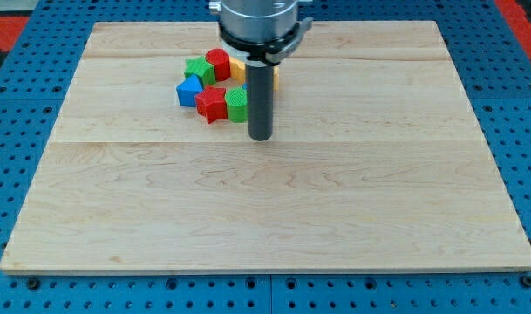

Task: Nudge the red star along with the group of blocks right a bit

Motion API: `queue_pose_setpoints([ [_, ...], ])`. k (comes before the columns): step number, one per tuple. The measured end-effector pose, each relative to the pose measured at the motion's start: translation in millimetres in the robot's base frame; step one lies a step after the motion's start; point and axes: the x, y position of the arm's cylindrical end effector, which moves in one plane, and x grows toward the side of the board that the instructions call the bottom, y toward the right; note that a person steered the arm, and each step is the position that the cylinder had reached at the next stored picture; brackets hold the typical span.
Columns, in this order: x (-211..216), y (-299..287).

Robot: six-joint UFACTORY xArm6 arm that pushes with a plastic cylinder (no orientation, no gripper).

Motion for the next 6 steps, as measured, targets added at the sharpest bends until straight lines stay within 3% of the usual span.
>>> queue_pose_setpoints([
  [2, 0.6, -70.1],
  [4, -17.5, -94.3],
  [6, -12.6, -44.5],
])
